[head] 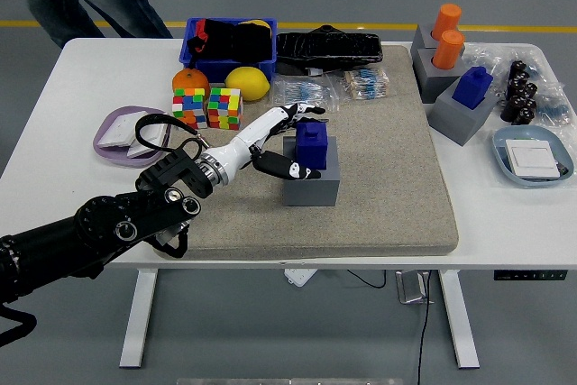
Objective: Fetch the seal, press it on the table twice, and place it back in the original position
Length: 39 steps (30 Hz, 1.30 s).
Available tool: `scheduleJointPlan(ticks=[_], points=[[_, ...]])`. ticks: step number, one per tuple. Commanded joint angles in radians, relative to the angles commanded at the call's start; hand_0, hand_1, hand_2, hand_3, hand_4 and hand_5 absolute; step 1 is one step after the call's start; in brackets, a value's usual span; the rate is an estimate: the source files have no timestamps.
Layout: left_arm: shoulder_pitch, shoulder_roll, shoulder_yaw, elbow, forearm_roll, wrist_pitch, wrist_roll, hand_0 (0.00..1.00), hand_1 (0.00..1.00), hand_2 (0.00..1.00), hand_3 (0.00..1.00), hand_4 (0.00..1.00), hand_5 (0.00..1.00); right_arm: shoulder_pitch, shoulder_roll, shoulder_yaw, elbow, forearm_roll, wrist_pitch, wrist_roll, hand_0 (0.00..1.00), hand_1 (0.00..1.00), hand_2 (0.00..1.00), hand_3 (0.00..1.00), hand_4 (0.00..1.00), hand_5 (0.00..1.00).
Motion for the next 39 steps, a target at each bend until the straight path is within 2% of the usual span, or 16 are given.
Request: scheduleJointPlan(ticks=[1,6,7,12,13,14,18,19,21,24,25,29,32,36,37,39], points=[[0.0,0.0,-0.002,0.0,-0.001,-0.002,0.0,0.916,0.925,0.871,0.918,0.998,0.002,0.0,0.0,0.0,0.0,0.0,0.0,0.0,0.868,0.784,0.785,0.757,0.871,0.523],[0.003,0.003,-0.016,0.003,-0.018,-0.01,-0.014,0.916,0.925,0.871,0.918,0.998,0.002,0.0,0.0,0.0,0.0,0.0,0.0,0.0,0.868,0.784,0.785,0.757,0.871,0.523],[0.004,0.004,-0.024,0.002,-0.028,-0.014,-0.021,0.943,0.963,0.937,0.968,0.998,0.075,-0.001,0.0,-0.001,-0.001,0.0,0.001,0.0,0.868,0.784,0.785,0.756,0.871,0.523],[0.008,0.013,-0.06,0.001,-0.051,-0.037,-0.034,0.943,0.963,0.937,0.968,0.998,0.075,-0.002,0.0,-0.002,-0.001,0.0,0.001,0.0,0.868,0.784,0.785,0.756,0.871,0.523],[0.009,0.017,-0.071,0.0,-0.054,-0.047,-0.034,0.975,0.998,0.998,0.998,0.998,0.275,-0.002,0.0,-0.003,-0.001,0.0,0.001,0.0,0.868,0.784,0.785,0.757,0.871,0.522],[0.01,0.02,-0.077,-0.001,-0.055,-0.052,-0.034,0.975,0.998,0.998,0.998,0.998,0.275,-0.003,-0.001,-0.004,-0.001,0.0,0.001,0.0,0.868,0.784,0.785,0.757,0.871,0.522],[0.017,0.044,-0.127,-0.011,-0.058,-0.09,-0.02,0.975,0.998,0.998,0.998,0.998,0.275,-0.001,-0.002,-0.004,-0.001,0.0,0.001,0.0,0.868,0.784,0.785,0.757,0.871,0.522],[0.019,0.049,-0.135,-0.014,-0.055,-0.093,-0.017,0.983,0.998,0.998,0.998,0.998,0.396,-0.001,-0.002,-0.003,-0.001,-0.001,0.001,0.0,0.868,0.784,0.785,0.757,0.872,0.522],[0.023,0.065,-0.157,-0.025,-0.041,-0.097,-0.009,0.983,0.998,0.998,0.998,0.998,0.396,-0.002,-0.003,-0.002,-0.001,-0.001,0.001,0.0,0.868,0.784,0.785,0.757,0.872,0.522],[0.032,0.102,-0.2,-0.056,-0.027,-0.097,-0.002,0.983,0.998,0.998,0.998,0.998,0.396,-0.002,-0.006,-0.001,-0.002,-0.002,0.001,0.0,0.868,0.784,0.785,0.757,0.872,0.522],[0.036,0.115,-0.213,-0.064,-0.023,-0.097,-0.002,0.978,0.994,0.998,0.998,0.998,0.436,-0.001,-0.007,-0.001,-0.002,-0.002,0.001,0.0,0.868,0.784,0.785,0.756,0.872,0.522],[0.045,0.154,-0.256,-0.069,-0.01,-0.097,0.004,0.978,0.994,0.998,0.998,0.998,0.436,0.0,-0.009,-0.002,-0.002,-0.002,0.001,0.0,0.868,0.784,0.785,0.756,0.872,0.522],[0.046,0.187,-0.27,-0.048,-0.011,-0.078,0.005,0.961,0.966,0.968,0.969,0.998,0.407,0.002,-0.011,-0.003,-0.001,-0.001,0.0,-0.001,0.868,0.785,0.785,0.756,0.872,0.521],[0.049,0.217,-0.283,-0.016,-0.028,-0.052,-0.001,0.961,0.966,0.968,0.969,0.998,0.407,0.004,-0.013,-0.006,-0.001,0.001,-0.002,-0.001,0.868,0.785,0.785,0.756,0.872,0.521],[0.051,0.223,-0.289,-0.005,-0.031,-0.05,-0.001,0.906,0.918,0.897,0.911,0.973,0.248,0.004,-0.013,-0.006,-0.002,0.001,-0.003,-0.001,0.868,0.784,0.785,0.756,0.873,0.525],[0.054,0.232,-0.297,0.009,-0.034,-0.045,-0.001,0.906,0.918,0.897,0.911,0.973,0.248,0.003,-0.013,-0.005,-0.002,0.002,-0.004,-0.002,0.868,0.784,0.785,0.756,0.873,0.525]])
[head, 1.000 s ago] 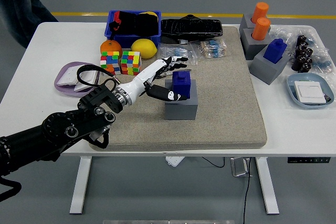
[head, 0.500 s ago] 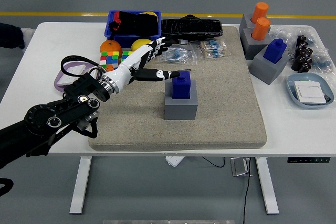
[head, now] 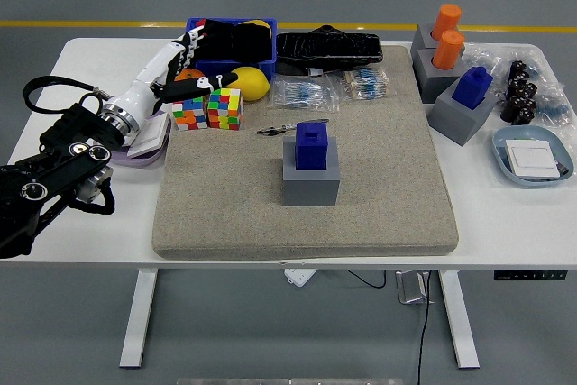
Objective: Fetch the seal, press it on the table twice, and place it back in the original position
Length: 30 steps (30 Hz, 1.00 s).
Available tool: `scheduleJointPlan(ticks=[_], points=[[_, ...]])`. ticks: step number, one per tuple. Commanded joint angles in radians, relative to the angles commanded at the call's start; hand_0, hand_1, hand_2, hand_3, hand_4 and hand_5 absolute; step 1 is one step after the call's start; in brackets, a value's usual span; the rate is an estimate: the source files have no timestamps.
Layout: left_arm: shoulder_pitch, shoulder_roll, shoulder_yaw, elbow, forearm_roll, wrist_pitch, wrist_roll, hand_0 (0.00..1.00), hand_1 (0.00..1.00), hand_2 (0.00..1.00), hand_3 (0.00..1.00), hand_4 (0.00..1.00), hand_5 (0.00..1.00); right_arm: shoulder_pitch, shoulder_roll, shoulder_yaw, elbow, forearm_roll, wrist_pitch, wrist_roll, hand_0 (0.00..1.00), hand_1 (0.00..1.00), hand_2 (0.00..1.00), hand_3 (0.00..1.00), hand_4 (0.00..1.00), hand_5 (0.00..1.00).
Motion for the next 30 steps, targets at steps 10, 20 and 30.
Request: scheduleJointPlan(ticks=[10,20,30], points=[[0.008,0.068,-0.078,0.055,0.003,0.006,0.012,0.899,0.9,0.887,0.908,0.934,0.197,-0.001,0.0,0.015,0.0,0.0,-0.006,-0.003,0.868,0.784,0.785,0.756,0.872,0.527],[0.029,0.12,-0.151,0.07,0.008,0.004,0.016,0.899,0.896,0.886,0.908,0.927,0.191,0.005,-0.005,0.018,0.003,0.003,-0.017,-0.008,0.865,0.783,0.785,0.756,0.871,0.526],[0.026,0.144,-0.202,0.079,0.006,0.004,0.02,0.899,0.893,0.884,0.906,0.919,0.181,0.011,-0.009,0.023,0.002,0.005,-0.02,-0.009,0.86,0.781,0.783,0.752,0.863,0.53]])
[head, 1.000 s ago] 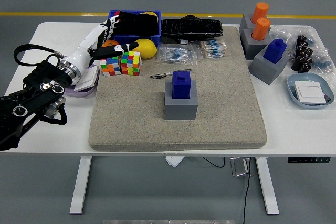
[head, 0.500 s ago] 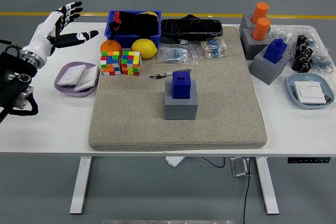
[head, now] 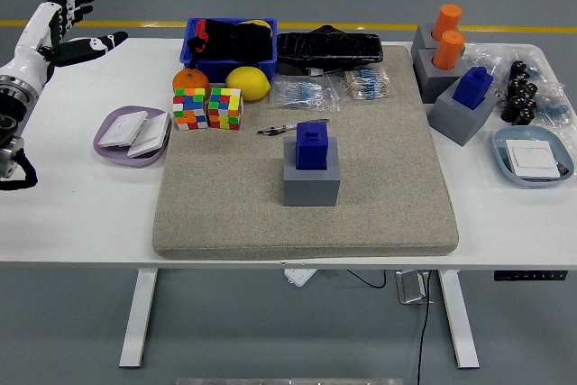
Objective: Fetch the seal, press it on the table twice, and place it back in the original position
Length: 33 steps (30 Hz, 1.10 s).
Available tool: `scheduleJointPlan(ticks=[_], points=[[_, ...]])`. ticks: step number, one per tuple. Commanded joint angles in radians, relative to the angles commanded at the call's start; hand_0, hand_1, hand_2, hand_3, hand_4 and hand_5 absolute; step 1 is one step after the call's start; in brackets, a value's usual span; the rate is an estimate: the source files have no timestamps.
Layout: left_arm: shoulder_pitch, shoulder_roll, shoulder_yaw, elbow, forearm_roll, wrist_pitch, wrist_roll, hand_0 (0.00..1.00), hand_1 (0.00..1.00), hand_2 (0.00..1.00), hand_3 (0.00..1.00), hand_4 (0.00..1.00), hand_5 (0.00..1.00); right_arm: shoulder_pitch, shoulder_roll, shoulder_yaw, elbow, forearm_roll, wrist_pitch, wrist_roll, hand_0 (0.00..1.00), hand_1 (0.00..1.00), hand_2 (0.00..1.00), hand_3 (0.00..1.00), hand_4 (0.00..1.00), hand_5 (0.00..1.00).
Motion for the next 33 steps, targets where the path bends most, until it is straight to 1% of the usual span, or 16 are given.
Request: scheduleJointPlan(ticks=[12,20,33], points=[[-0.001,0.007,-0.028,-0.002,-0.001,-0.004,0.007,0.898,0.889,0.884,0.907,0.914,0.18,0.005,-0.005,0.001,-0.001,0.003,-0.005,-0.003,0.858,0.779,0.782,0.752,0.855,0.532],[-0.002,0.008,-0.044,-0.017,-0.005,-0.003,0.007,0.898,0.883,0.884,0.906,0.914,0.18,0.008,-0.008,0.001,0.001,0.005,-0.006,-0.003,0.857,0.779,0.78,0.752,0.853,0.534],[-0.005,0.005,-0.057,-0.024,-0.003,-0.004,0.009,0.898,0.877,0.884,0.905,0.909,0.176,0.007,-0.009,-0.003,0.001,0.005,-0.007,-0.003,0.854,0.779,0.779,0.751,0.842,0.533]])
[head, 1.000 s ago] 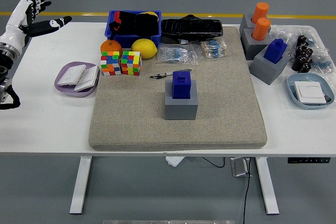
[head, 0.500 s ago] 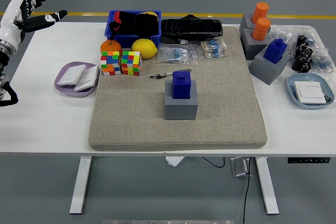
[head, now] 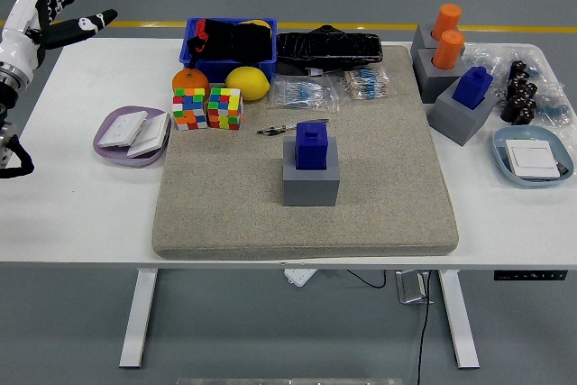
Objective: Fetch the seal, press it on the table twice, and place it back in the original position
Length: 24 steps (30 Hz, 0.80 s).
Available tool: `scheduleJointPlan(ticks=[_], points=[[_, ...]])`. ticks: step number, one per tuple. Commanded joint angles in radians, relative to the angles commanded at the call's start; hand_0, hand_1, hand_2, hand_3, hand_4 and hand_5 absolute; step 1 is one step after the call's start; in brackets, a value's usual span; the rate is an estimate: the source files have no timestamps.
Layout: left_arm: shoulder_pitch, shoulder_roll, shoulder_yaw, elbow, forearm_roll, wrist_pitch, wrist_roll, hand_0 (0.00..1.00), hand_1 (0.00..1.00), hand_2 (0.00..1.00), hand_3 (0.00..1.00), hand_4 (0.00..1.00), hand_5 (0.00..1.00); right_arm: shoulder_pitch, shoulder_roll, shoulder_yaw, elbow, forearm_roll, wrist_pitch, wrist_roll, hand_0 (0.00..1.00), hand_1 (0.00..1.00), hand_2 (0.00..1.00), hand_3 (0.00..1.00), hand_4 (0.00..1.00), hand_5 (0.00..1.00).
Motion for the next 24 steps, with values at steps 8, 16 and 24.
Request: scheduleJointPlan(ticks=[8,16,24], points=[[0.002,0.006,-0.004,-0.003,0.002,0.0,0.0,0.899,0.876,0.884,0.906,0.906,0.176,0.0,-0.004,-0.013,0.0,0.003,0.0,0.0,0.852,0.776,0.777,0.75,0.831,0.525],[0.001,0.006,-0.006,-0.004,0.003,0.0,0.0,0.899,0.874,0.884,0.905,0.905,0.175,0.0,-0.005,-0.019,0.001,0.003,-0.001,0.0,0.852,0.776,0.776,0.75,0.827,0.524],[-0.001,0.007,-0.004,-0.007,0.003,0.001,-0.001,0.899,0.873,0.884,0.905,0.903,0.175,-0.003,-0.005,-0.025,0.001,0.004,-0.001,0.0,0.852,0.775,0.777,0.749,0.825,0.523]])
